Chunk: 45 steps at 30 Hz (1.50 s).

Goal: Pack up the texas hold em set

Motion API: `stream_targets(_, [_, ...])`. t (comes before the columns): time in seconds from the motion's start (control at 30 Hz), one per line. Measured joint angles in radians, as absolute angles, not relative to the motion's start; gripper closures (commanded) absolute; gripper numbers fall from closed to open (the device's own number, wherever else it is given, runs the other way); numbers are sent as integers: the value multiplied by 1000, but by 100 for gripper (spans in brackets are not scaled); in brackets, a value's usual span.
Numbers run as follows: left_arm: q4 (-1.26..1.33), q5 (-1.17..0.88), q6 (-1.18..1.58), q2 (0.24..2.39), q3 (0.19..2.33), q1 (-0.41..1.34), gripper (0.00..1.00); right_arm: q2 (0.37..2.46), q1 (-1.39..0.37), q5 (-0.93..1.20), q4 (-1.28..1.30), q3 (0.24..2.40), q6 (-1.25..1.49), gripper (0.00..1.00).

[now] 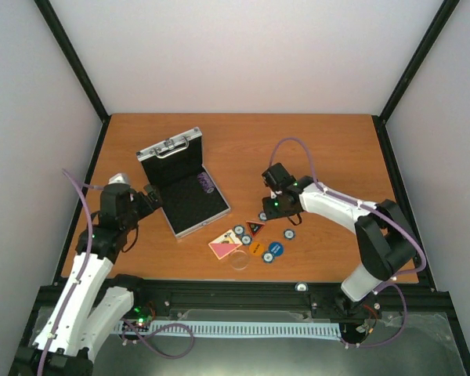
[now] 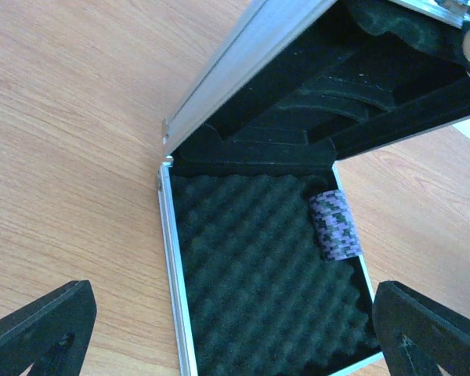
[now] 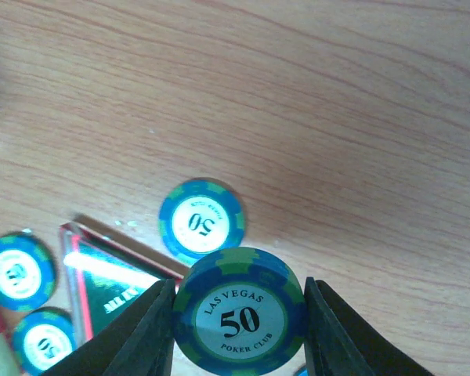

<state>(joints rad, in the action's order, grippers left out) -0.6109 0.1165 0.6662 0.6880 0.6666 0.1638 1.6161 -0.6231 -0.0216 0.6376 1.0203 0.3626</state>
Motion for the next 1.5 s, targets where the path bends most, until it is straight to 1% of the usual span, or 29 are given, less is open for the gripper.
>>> stream_targets(0.33, [-588, -13, 656, 677, 640, 164, 1, 1576, -623, 131, 565, 1020, 375, 85])
stream_targets(0.53, [-558, -101, 649, 637, 567, 164, 4, 1571, -623, 200, 533, 1041, 394, 86])
stream_targets(0.93, [-552, -150, 640, 584, 540, 186, 9, 1576, -623, 321, 448, 1113, 455, 87])
stream_targets(1.07, [-545, -149, 633, 597, 540, 226, 12, 1578, -623, 338, 439, 1120, 462, 86])
stream_targets(1.3, [-531, -107, 628, 642, 541, 321, 12, 1578, -623, 355, 429, 1124, 477, 86])
stream_targets(1.5, [-454, 11, 644, 702, 540, 505, 12, 1578, -623, 386, 398, 1126, 513, 87])
